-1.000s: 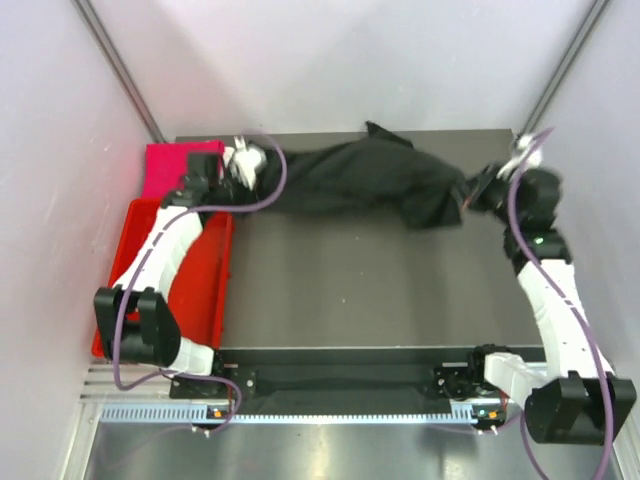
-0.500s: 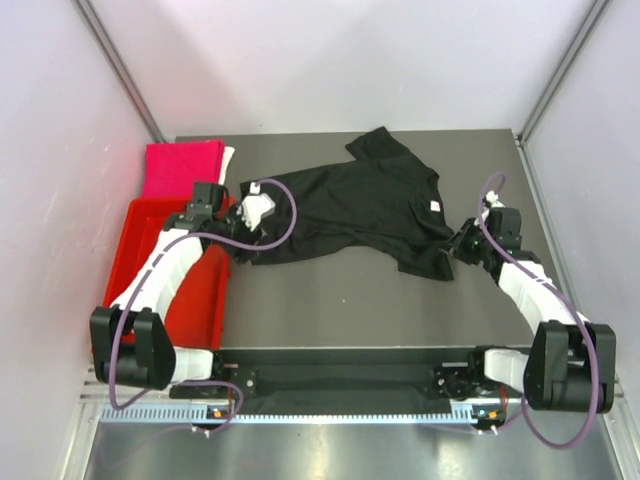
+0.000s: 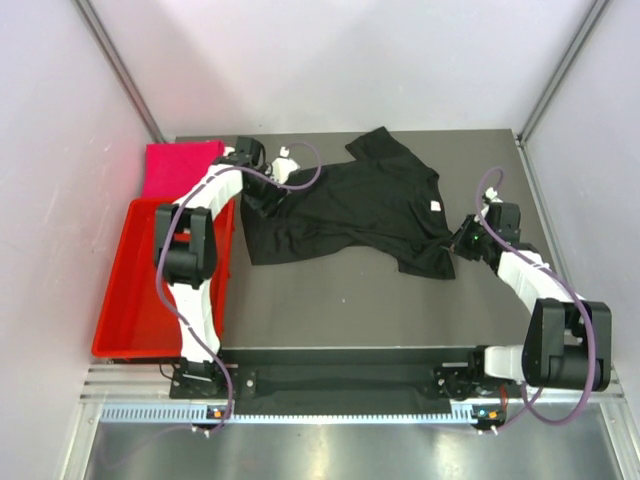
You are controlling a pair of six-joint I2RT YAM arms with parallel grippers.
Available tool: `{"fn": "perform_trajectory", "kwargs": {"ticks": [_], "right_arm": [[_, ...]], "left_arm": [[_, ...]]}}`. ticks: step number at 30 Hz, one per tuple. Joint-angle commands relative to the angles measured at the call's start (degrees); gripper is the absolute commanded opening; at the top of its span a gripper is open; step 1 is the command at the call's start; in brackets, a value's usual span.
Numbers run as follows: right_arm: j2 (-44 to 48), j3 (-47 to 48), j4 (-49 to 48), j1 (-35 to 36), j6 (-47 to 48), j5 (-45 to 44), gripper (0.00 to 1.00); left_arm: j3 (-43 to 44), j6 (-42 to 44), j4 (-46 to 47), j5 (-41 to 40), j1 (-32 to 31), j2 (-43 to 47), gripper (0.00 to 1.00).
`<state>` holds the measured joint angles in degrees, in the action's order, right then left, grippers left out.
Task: Fold and stack the t-shirts
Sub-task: Flatten the tshirt out
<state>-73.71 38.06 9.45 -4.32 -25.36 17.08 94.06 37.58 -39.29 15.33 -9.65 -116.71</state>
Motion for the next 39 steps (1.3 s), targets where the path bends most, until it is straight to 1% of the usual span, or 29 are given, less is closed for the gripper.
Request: {"fn": "perform_trajectory", "kwargs": {"ticks": [1, 3, 6, 8, 11, 12, 13, 14, 16, 18, 19, 20, 21, 24, 25, 26, 27, 28, 31, 33, 34, 35, 36, 37, 38, 39], "right_arm": [[-0.91, 2.54, -1.98, -0.87, 1.20, 0.06, 0.00], [-0.99, 2.02, -2.24, -0.87, 1.28, 0.06, 0.00], [-0.99, 2.02, -2.07, -0.96, 1.63, -0.12, 0.00], [-0.64, 2.01, -1.98, -1.04, 1.72, -0.12, 0.00], [-0.38, 1.93, -2.07, -1.13, 1.72, -0.29, 0.00], [-0.29, 2.01, -2.07, -1.13, 1.72, -0.21, 0.00], [-0.20, 1.93, -1.98, -1.22, 1.64, -0.21, 0.00], [-0.29, 1.93, -2.07, -1.22, 1.63, -0.12, 0.00], [-0.29, 1.93, -1.98, -1.22, 1.72, -0.03, 0.00], [-0.20, 1.93, -1.89, -1.31, 1.81, -0.12, 0.00], [-0.12, 1.67, -1.89, -1.31, 1.81, -0.29, 0.00], [-0.03, 1.66, -2.24, -1.40, 1.81, -0.21, 0.00], [-0.11, 1.49, -2.07, -1.40, 1.90, -0.21, 0.00], [-0.20, 1.40, -2.07, -1.48, 2.07, -0.12, 0.00], [-0.29, 1.31, -2.24, -1.57, 1.99, -0.03, 0.00], [-0.29, 1.05, -2.42, -1.66, 1.90, -0.03, 0.00], [-0.29, 1.05, -2.42, -1.75, 1.81, 0.06, 0.00], [-0.20, 0.96, -2.51, -1.75, 1.81, 0.23, 0.00], [0.23, 1.05, -2.07, -2.01, 1.90, 0.93, 0.00], [1.37, 1.40, -0.50, -2.27, 1.55, 1.81, 0.00], [3.47, 1.83, 0.56, -2.62, 1.55, 3.47, 0.00], [5.14, 1.93, 3.61, -2.80, 1.20, 4.88, 0.00], [7.33, 1.93, 5.03, -2.89, 0.93, 6.72, 0.00], [13.01, 1.84, 6.44, -3.33, 0.58, 9.43, 0.00], [16.20, 1.93, 9.76, -3.50, -0.38, 9.72, 0.00], [19.54, 2.19, 11.53, -3.59, -0.73, 9.46, 0.00]], "left_arm": [[4.72, 3.02, -8.16, 2.51, -0.81, -4.04, 0.68], [5.34, 3.63, -8.70, 2.33, -0.81, -5.28, 0.69], [6.83, 5.13, -11.16, 4.18, -0.90, -7.57, 0.68], [7.62, 4.96, -12.12, 4.27, -0.90, -8.88, 0.66], [7.89, 4.61, -12.48, 4.35, -0.90, -9.42, 0.50], [7.72, 4.26, -12.83, 4.96, -0.81, -9.33, 0.46], [7.72, 4.34, -13.09, 5.49, -0.90, -8.72, 0.36], [7.63, 4.34, -13.36, 6.02, -0.90, -8.19, 0.34], [6.49, 4.43, -13.36, 7.69, -0.90, -6.18, 0.35], [4.57, 4.52, -11.70, 8.39, -0.90, -4.50, 0.38], [4.03, 4.52, -11.08, 8.57, -0.90, -3.10, 0.44], [3.42, 4.34, -10.55, 8.57, -0.90, -2.57, 0.47], [2.63, 4.43, -10.11, 8.66, -0.90, -2.21, 0.47], [2.62, 4.87, -10.10, 8.93, -0.90, -2.91, 0.39], [2.71, 4.78, -10.19, 8.66, -0.90, -3.35, 0.35], [3.05, 4.61, -10.28, 8.40, -0.90, -3.79, 0.23], [3.41, 4.34, -10.37, 8.31, -0.90, -4.75, 0.08], [3.84, 3.82, -10.72, 8.05, -0.90, -5.11, 0.00], [4.29, 2.32, -10.90, 8.31, -0.90, -4.15, 0.00], [4.03, -1.01, -10.11, 6.38, -0.81, -0.48, 0.00], [3.76, -3.89, -10.02, 5.77, -0.72, 1.37, 0.00], [2.54, -4.96, -10.02, 5.76, -0.37, 3.74, 0.00], [1.23, -5.67, -10.11, 7.68, 0.50, 9.86, 0.00], [-0.44, -6.29, -9.85, 8.74, 1.03, 13.31, 0.00], [-4.11, -7.08, -9.58, 9.62, 1.56, 16.91, 0.00], [-5.80, -7.61, -9.41, 9.02, 2.17, 23.74, 0.00]]}}
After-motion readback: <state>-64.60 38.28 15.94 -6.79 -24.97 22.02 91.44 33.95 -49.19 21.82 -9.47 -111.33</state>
